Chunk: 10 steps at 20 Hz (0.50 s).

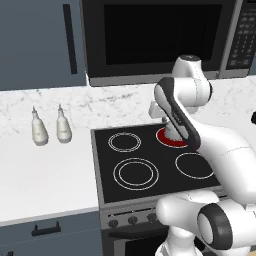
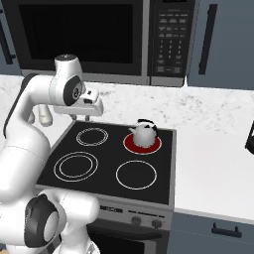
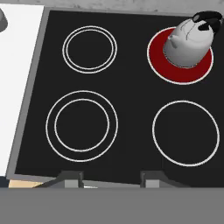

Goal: Turn off the rear right burner of the stove.

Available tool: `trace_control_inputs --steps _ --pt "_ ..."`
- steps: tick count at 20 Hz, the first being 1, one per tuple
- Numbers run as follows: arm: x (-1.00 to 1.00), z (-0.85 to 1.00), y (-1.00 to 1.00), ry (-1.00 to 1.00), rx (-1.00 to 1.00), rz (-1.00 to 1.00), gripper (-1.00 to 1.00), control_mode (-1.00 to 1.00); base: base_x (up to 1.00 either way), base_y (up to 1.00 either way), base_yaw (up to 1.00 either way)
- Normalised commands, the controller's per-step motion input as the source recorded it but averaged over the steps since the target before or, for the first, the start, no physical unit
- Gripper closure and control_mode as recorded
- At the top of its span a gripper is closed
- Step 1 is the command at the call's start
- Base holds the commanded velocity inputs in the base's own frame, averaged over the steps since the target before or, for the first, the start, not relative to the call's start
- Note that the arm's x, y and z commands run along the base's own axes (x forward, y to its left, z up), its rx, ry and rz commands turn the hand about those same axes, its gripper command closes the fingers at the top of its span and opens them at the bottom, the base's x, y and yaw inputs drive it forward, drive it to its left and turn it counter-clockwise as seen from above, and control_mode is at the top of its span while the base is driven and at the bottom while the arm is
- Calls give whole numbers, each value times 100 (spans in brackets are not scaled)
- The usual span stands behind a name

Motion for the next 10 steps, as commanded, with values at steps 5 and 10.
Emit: trace_control_inputs --steps 5,10 --pt "-34 0 0 -3 0 -2 -100 -100 0 0 0" --pt "-21 0 0 -3 0 -1 -100 -100 0 0 0"
